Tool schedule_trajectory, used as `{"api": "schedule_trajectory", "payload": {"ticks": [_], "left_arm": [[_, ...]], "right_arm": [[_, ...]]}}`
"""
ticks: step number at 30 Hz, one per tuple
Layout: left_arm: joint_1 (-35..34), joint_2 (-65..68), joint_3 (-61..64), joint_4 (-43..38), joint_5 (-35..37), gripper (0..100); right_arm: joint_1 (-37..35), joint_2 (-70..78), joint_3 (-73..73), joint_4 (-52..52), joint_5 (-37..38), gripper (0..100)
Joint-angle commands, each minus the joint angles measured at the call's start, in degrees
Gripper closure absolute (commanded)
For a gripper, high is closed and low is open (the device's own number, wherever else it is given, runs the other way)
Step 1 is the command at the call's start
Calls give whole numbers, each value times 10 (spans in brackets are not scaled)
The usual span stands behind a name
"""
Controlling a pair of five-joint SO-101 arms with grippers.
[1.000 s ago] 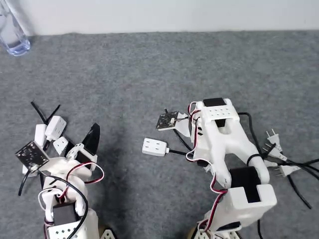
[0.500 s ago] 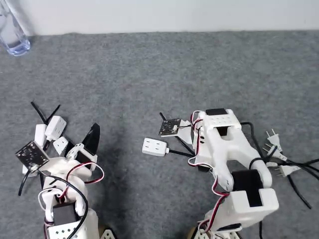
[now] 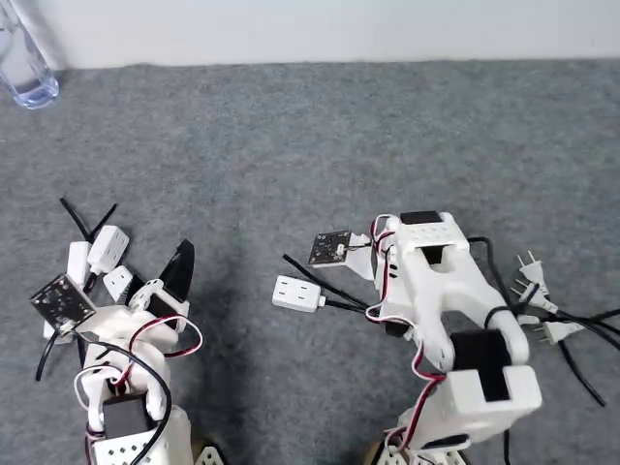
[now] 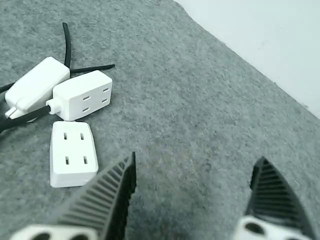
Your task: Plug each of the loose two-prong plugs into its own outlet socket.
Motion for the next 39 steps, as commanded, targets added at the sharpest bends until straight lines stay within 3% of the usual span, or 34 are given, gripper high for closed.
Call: {"api": "schedule_trajectory", "payload": {"ticks": [1,10,17,25,28,31,34,37,39], "left_arm": [[5,-8,-4,2,-4,652],[5,-8,-4,2,-4,652],[5,-8,-4,2,-4,652],[5,-8,-4,2,-4,652],[5,-8,-4,2,-4,652],[5,-8,-4,2,-4,652],[5,-8,-4,2,-4,652],[5,-8,-4,2,-4,652],[5,-8,-4,2,-4,652]], "right_arm": [[5,-60,-56,16,-46,990],[15,-127,-118,22,-175,990],[51,-95,-58,-125,-467,990],[106,-97,55,-261,-665,991],[81,-94,77,-260,-760,991],[64,-101,47,-249,-739,987],[67,-112,0,-244,-617,976],[61,-115,-25,-193,-489,879],[51,-109,-35,-165,-478,799]]}}
